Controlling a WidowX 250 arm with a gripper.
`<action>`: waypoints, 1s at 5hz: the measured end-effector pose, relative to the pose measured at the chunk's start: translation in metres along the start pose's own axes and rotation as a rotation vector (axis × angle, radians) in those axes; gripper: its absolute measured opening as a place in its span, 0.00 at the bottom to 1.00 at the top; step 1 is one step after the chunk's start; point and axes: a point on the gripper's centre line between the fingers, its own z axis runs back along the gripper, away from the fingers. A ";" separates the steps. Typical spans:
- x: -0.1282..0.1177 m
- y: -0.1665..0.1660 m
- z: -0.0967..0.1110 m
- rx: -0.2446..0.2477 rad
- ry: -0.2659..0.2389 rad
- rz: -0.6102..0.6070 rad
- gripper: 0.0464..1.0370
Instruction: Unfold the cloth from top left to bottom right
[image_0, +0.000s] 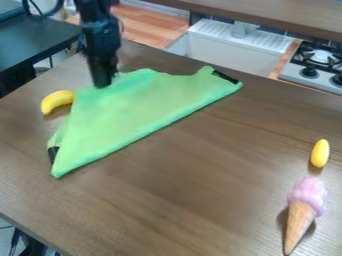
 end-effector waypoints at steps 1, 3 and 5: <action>0.017 -0.049 0.011 0.118 -0.001 -0.112 0.00; 0.026 -0.118 0.010 0.233 0.034 -0.319 0.00; 0.023 -0.169 0.031 0.234 0.003 -0.453 0.00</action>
